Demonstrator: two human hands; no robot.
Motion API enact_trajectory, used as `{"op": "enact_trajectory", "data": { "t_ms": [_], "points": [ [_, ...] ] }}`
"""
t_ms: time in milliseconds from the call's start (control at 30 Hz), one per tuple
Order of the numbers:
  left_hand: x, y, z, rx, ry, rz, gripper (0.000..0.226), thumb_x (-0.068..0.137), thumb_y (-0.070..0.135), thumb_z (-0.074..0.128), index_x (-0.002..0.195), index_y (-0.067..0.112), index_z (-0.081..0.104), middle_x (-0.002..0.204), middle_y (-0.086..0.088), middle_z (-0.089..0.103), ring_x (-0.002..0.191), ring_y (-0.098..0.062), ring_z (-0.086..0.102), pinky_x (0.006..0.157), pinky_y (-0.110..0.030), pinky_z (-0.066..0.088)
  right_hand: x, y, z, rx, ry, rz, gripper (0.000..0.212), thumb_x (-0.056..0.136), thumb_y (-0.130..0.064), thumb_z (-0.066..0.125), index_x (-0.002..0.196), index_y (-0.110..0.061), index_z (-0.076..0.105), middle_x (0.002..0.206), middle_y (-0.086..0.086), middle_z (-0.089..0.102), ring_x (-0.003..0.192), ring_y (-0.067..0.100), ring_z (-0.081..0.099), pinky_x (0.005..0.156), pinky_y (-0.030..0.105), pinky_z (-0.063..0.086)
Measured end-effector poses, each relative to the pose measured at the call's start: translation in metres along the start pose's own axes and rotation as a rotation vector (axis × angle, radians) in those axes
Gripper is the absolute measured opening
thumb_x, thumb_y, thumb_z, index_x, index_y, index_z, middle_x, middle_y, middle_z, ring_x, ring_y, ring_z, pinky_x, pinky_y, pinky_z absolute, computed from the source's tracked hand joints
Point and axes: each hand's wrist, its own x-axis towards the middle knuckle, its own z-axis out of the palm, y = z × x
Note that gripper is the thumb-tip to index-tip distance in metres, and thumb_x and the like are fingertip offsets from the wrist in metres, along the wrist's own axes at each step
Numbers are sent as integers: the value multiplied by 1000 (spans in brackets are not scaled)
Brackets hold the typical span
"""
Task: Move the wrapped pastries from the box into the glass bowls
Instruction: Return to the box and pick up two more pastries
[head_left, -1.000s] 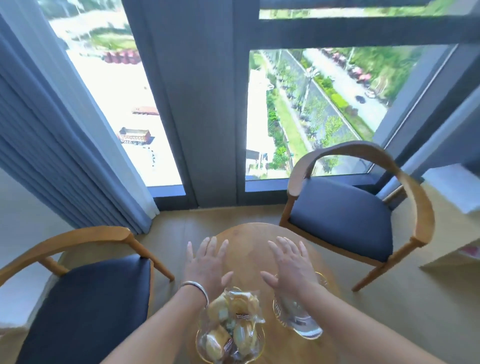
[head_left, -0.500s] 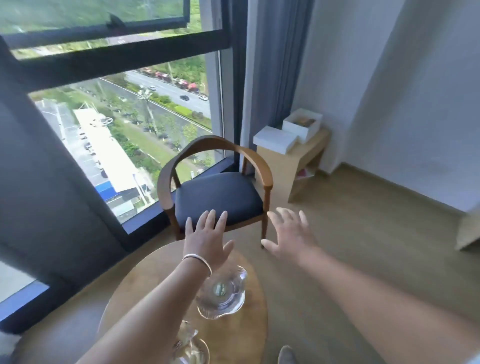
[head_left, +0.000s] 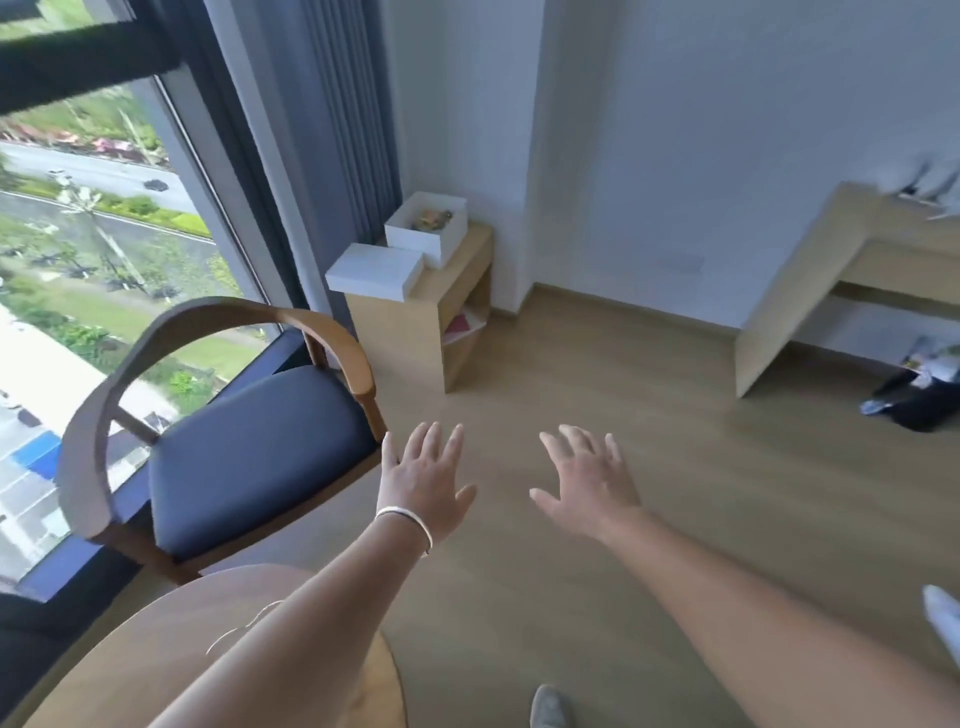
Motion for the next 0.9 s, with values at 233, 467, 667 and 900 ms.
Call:
{"op": "enact_trajectory", "data": {
  "t_ms": [233,467,667,900],
  "points": [
    [98,48,-13,-5,24,24,77,91,62,30,151,25,-2,159,-5,15,146,-23,5,115,-56,3,76,81,-15,24,20,50,78,84,-61,51,149,-29,24,157,5,24,144,21,19,119,49,11],
    [177,54,-20,-24,3,19,75,92,62,28,151,26,0,159,-4,15,146,-22,5,115,-56,0,157,107,-20,64,3,44,78,85,-61,50,150,-29,23,158,6,23,145,22,19,119,48,9],
    [282,26,-6,-32,-10,23,76,92,63,30,151,25,0,159,-4,14,146,-22,5,115,-56,1,255,117,-17,62,-4,56,77,85,-60,50,150,-29,22,157,5,23,144,23,20,119,48,9],
    [435,-8,-9,-108,16,61,76,92,61,31,151,24,-1,160,-4,11,146,-22,2,115,-54,-1,378,130,-30,41,-20,166,78,85,-59,49,150,-29,22,156,4,25,142,23,24,118,48,11]
  ]
}}
